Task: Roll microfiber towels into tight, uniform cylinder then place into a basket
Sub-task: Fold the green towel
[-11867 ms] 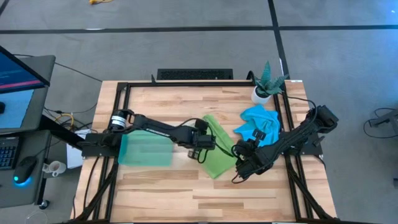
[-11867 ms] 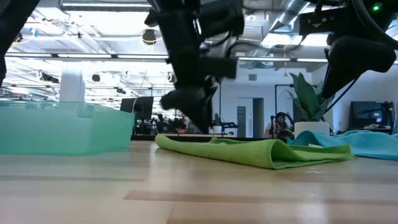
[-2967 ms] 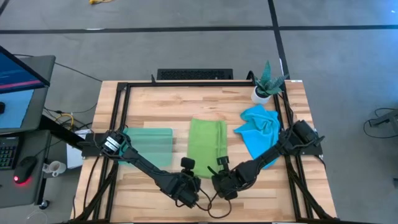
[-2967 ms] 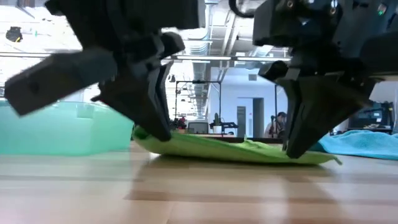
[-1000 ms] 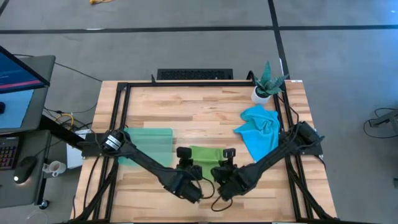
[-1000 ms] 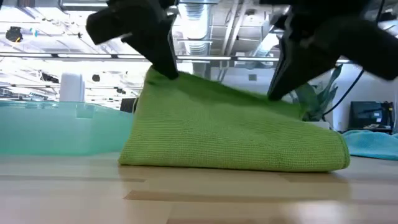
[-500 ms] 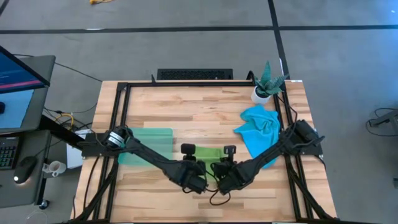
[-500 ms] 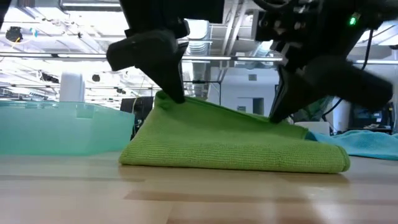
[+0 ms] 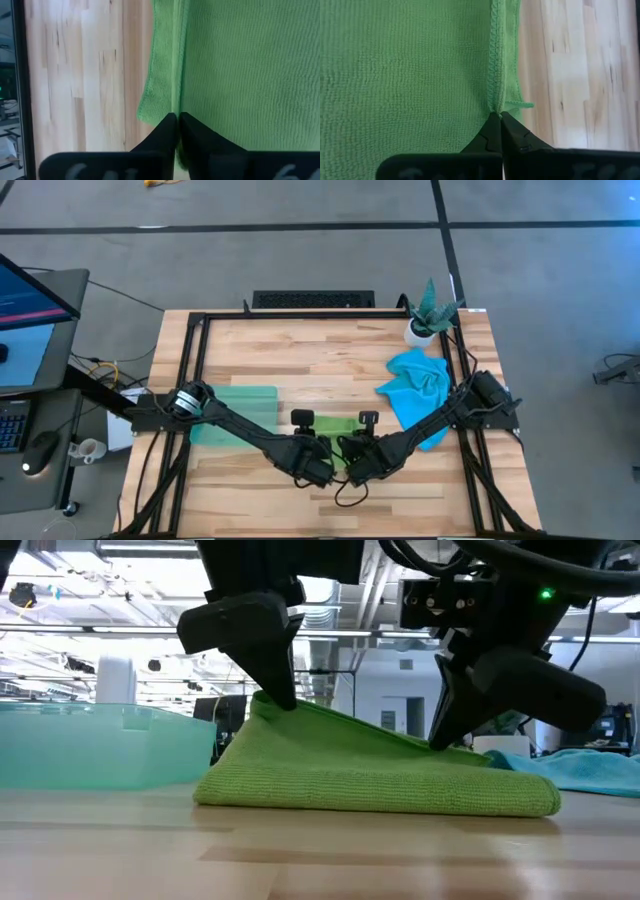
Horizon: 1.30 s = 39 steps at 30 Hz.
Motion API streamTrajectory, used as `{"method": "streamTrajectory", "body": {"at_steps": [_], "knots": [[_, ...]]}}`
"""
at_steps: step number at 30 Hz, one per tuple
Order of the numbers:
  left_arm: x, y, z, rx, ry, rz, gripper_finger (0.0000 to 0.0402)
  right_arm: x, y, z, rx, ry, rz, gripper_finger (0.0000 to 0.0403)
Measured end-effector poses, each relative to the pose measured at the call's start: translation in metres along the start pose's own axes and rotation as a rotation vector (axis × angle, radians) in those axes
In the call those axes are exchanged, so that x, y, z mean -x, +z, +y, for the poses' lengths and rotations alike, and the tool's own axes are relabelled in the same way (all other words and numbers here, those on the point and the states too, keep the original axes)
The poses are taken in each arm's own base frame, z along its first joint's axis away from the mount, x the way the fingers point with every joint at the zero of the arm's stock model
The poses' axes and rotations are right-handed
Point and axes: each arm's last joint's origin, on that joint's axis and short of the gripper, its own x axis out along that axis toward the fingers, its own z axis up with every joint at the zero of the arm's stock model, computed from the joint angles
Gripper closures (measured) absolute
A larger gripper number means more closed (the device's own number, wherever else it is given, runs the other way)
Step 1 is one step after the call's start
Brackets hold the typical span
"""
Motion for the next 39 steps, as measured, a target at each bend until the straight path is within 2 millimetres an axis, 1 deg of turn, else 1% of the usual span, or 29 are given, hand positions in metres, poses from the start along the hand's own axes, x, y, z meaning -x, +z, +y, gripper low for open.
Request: {"method": "streamTrajectory", "body": {"at_steps": [10,16,22,32,35,39], "knots": [[-0.002,0.001,0.002,0.016,0.002,0.003,0.0317,-0.004,0.002,-0.004,-0.018,0.016,0.011,0.0397],[-0.001,0.0,0.0,0.026,-0.051,0.022,0.0302,-0.005,0.003,-0.006,-0.027,0.021,0.016,0.0392],[-0.001,0.001,-0.002,0.041,-0.101,0.028,0.0301,-0.006,0.004,-0.006,-0.033,0.032,0.015,0.0351],[0.0,0.002,-0.003,0.042,-0.112,0.019,0.0301,-0.005,0.003,-0.008,-0.018,0.025,0.042,0.0271],[0.0,0.002,-0.003,0.042,-0.117,0.02,0.0301,0.002,0.003,-0.013,-0.008,0.004,0.095,0.0257],[0.0,0.001,-0.005,0.041,-0.137,0.027,0.0301,0.015,0.0,-0.015,-0.022,-0.037,0.15,0.0254]]}}
